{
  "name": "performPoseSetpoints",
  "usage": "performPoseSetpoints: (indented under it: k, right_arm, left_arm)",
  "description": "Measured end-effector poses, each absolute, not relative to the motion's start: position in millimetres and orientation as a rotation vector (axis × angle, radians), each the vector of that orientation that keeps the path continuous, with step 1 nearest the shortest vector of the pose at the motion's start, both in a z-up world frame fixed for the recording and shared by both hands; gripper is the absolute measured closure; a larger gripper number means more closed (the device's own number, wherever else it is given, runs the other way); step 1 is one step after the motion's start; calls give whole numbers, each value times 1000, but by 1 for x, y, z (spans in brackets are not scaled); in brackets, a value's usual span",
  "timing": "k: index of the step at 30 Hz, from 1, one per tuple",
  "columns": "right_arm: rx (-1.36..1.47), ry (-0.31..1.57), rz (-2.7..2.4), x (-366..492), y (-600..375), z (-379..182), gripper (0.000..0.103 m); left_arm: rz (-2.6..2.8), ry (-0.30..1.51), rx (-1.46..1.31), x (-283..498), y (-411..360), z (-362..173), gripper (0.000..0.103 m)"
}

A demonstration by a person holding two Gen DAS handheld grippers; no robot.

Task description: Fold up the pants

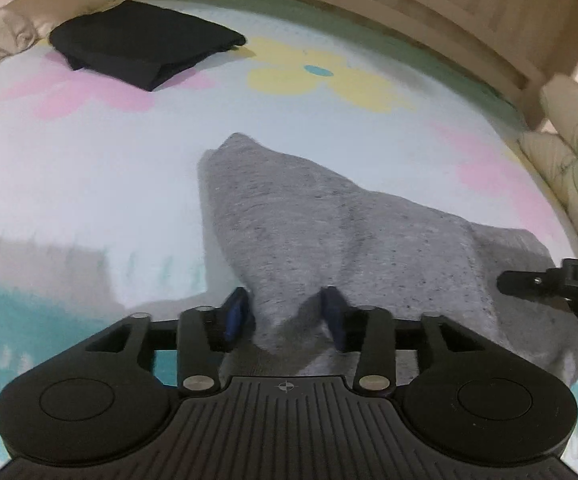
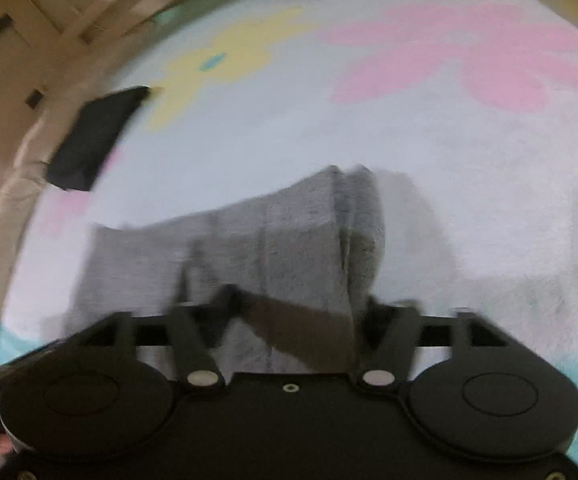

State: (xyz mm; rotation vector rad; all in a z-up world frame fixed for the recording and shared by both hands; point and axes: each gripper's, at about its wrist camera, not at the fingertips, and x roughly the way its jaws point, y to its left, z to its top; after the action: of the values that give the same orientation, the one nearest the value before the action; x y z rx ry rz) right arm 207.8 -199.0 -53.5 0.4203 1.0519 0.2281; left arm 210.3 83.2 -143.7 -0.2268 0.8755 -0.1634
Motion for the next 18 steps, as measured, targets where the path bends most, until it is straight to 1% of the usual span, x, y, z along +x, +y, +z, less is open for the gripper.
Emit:
performPoseSetpoints:
  k: [4, 6, 10, 12, 16, 17, 18]
  right_arm:
    - [460, 1031, 252, 204, -211, -56, 27]
    - [431, 1008, 232, 201, -215, -48, 22]
    - [384, 926, 155, 191, -211, -20, 20]
    - [312, 895, 108, 179, -209, -3, 11]
    - [211, 775, 100, 149, -197, 20, 10]
    - [198, 734, 91, 138, -193, 22, 6]
    - [182, 712, 92, 132, -187, 22, 5]
  left_arm:
    - [-148, 871, -222, 208, 84, -134, 59]
    - [-100, 842, -200, 202, 90, -122, 59]
    - [-65, 759, -134, 183, 87, -97, 59]
    - [-56, 728, -116, 166, 81, -88, 59]
    - [-94, 739, -83, 140, 60, -87, 59]
    - [-106, 749, -70, 133, 55, -91, 59]
    - [-114, 765, -61, 127, 50, -97, 59]
